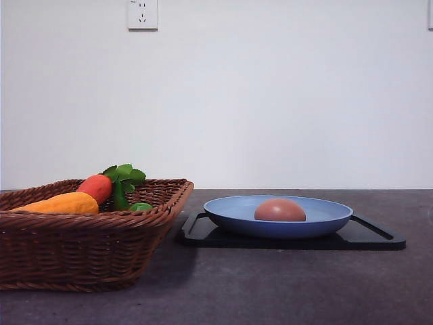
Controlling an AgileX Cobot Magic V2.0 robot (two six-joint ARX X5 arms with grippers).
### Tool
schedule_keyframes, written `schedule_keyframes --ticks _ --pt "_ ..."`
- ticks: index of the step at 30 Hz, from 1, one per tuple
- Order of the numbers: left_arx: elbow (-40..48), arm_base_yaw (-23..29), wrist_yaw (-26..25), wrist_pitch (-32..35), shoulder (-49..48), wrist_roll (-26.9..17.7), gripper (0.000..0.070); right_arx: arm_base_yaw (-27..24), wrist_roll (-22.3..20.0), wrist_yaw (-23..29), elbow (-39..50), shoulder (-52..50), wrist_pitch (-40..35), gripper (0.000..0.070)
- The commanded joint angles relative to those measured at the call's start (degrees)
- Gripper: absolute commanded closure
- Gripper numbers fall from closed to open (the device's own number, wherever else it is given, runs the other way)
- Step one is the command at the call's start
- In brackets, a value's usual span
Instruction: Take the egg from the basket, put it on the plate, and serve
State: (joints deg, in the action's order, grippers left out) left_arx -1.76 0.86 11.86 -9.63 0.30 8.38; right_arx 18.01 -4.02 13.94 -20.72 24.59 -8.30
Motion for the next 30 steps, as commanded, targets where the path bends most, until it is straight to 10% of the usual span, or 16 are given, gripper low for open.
schedule_keyframes --ticks 1,13,30 --pt "1.6 0.0 -0.1 0.4 -0.1 0.3 0.0700 -2.7 -1.0 -3.0 2.2 -3.1 0.2 0.0697" --pt "1.6 0.0 0.0 0.4 -0.1 0.3 0.0700 -18.3 3.8 -14.0 16.2 -18.4 1.0 0.0697" --pt "1.6 0.0 0.0 0.5 -0.1 0.3 0.0700 -19.4 4.2 -22.1 20.2 -24.4 14.8 0.0697"
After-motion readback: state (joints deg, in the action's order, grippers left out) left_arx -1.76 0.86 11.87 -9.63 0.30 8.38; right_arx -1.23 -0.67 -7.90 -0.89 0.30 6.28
